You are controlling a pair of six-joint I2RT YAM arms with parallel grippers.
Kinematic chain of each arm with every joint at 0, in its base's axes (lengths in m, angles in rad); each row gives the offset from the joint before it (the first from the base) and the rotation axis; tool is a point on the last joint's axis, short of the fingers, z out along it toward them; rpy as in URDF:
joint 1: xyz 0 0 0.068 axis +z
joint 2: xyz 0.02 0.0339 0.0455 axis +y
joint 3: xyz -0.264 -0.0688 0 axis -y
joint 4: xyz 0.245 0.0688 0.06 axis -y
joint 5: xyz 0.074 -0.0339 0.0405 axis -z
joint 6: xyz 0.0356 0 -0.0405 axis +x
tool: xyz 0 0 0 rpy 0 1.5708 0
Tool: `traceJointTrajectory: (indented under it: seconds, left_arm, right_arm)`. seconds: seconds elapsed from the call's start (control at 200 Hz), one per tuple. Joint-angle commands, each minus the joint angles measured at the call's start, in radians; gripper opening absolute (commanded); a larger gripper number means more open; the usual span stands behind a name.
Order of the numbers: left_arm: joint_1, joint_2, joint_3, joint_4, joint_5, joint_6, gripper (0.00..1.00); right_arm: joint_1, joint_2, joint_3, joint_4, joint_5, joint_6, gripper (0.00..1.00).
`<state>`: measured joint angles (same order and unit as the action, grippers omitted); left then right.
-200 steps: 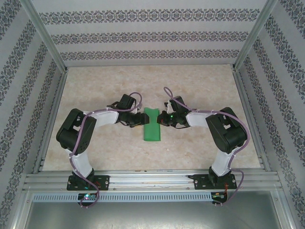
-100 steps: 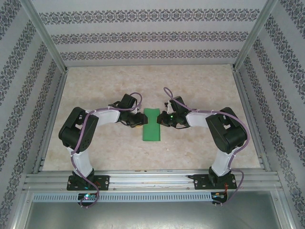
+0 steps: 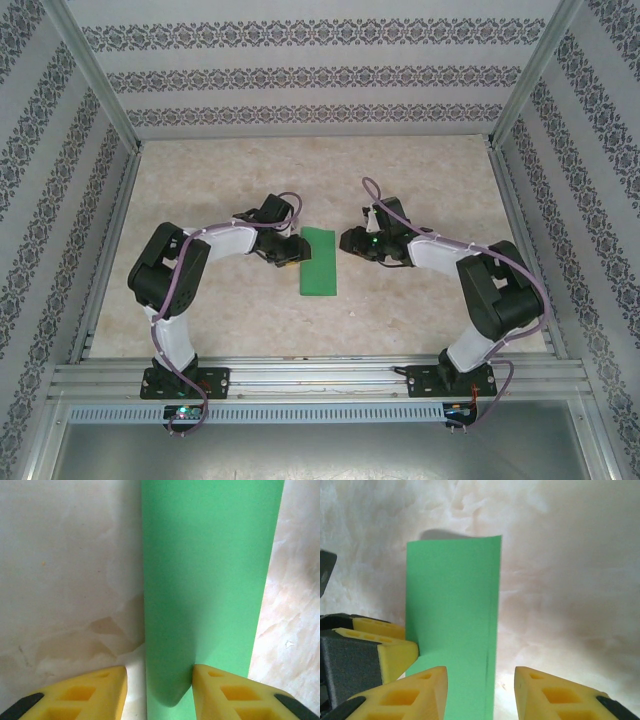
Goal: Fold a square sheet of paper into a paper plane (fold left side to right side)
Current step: First fold in half a square sheet of paper at the center of the table.
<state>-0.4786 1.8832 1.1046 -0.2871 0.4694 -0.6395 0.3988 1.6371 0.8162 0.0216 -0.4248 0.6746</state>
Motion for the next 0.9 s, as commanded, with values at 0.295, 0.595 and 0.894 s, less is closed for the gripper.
traceJointTrajectory:
  seconds: [0.295,0.595,0.894]
  left_arm:
    - [-0.109,0.140,0.092,-0.148,-0.118,0.031,0.42]
    - [-0.117,0.170,0.112,-0.130,-0.100,-0.010,0.43]
    - [-0.117,0.191,0.123,-0.107,-0.072,-0.037,0.44]
  right_arm:
    - [-0.038,-0.067,-0.052,-0.035,0.035,-0.032,0.41]
    - [-0.038,-0.065,-0.053,-0.034,0.024,-0.032,0.41]
    - [-0.038,-0.063,-0.058,-0.034,0.020,-0.033,0.41]
